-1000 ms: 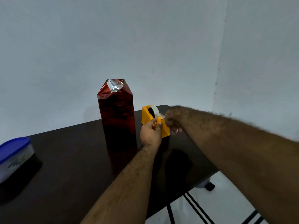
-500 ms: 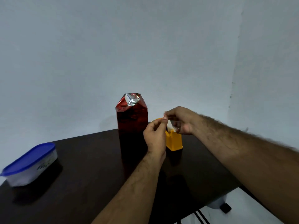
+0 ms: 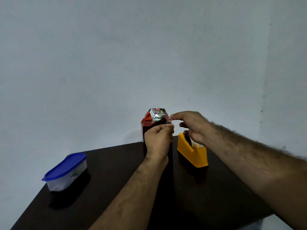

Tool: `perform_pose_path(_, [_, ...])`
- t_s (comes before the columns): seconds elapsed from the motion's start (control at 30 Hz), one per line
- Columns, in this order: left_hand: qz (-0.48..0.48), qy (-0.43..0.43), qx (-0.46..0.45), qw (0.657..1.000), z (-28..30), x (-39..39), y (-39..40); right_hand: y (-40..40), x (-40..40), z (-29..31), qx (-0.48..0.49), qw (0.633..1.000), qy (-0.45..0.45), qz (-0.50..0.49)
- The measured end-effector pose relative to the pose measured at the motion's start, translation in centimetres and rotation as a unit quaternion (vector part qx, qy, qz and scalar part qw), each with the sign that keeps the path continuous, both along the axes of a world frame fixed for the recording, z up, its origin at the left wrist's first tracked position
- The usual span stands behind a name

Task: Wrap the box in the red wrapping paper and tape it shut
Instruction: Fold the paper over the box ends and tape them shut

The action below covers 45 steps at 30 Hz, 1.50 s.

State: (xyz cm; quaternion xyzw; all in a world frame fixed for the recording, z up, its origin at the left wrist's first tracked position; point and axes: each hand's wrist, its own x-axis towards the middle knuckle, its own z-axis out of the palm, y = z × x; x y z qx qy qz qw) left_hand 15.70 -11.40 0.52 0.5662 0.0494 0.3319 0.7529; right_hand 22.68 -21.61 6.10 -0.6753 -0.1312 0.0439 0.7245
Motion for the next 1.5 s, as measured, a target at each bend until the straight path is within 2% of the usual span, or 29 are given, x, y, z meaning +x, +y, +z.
perform_pose_path(0.1, [0.010, 0.016, 0.004, 1.000, 1.0, -0.8, 1.4, 1.0, -0.4, -0.4, 0.030, 0.999, -0.041, -0.012])
perform_pose_path(0.23, [0.010, 0.013, 0.009, 1.000, 2.1, -1.5, 2.8, 2.1, -1.0, 0.1, 0.052, 0.995, -0.082, 0.029])
perform_pose_path(0.3, [0.018, 0.013, 0.025, 0.999, 2.6, -1.7, 3.7, 2.4, -0.9, 0.2, 0.070, 0.989, -0.130, 0.030])
perform_pose_path(0.4, [0.036, -0.006, 0.029, 0.999, 3.7, -1.8, 5.5, 2.8, -0.1, 0.0, 0.100, 0.966, -0.230, -0.057])
perform_pose_path(0.5, [0.061, -0.038, -0.007, 0.997, 4.5, -1.7, 8.1, 2.3, 3.6, -1.2, 0.135, 0.957, -0.193, -0.168])
perform_pose_path(0.53, [0.068, -0.043, -0.015, 0.997, 4.5, -1.5, 9.0, 2.2, 4.6, -1.6, 0.116, 0.968, -0.160, -0.156])
perform_pose_path(0.6, [0.071, -0.037, -0.025, 0.996, 3.9, -1.0, 10.3, 2.0, 5.7, -2.8, 0.066, 0.991, -0.094, -0.066])
perform_pose_path(0.67, [0.064, -0.016, -0.026, 0.997, 2.8, -0.1, 11.0, 2.3, 6.2, -3.5, 0.031, 0.997, -0.067, 0.008])
perform_pose_path(0.8, [0.042, 0.002, -0.004, 0.999, 0.9, 1.3, 11.1, 3.6, 6.7, -4.1, -0.012, 0.995, -0.071, 0.072])
perform_pose_path(1.13, [0.064, 0.015, 0.087, 0.994, 0.3, 2.0, 12.1, 5.0, 6.4, -3.8, -0.037, 0.977, -0.132, 0.165])
perform_pose_path(1.4, [0.028, 0.060, 0.183, 0.981, 3.4, 1.2, 13.1, 5.0, 7.2, -4.4, -0.029, 0.966, -0.151, 0.210])
perform_pose_path(1.5, [0.005, 0.089, 0.269, 0.959, 6.2, 1.1, 13.7, 5.6, 7.5, -4.9, 0.004, 0.965, -0.144, 0.218])
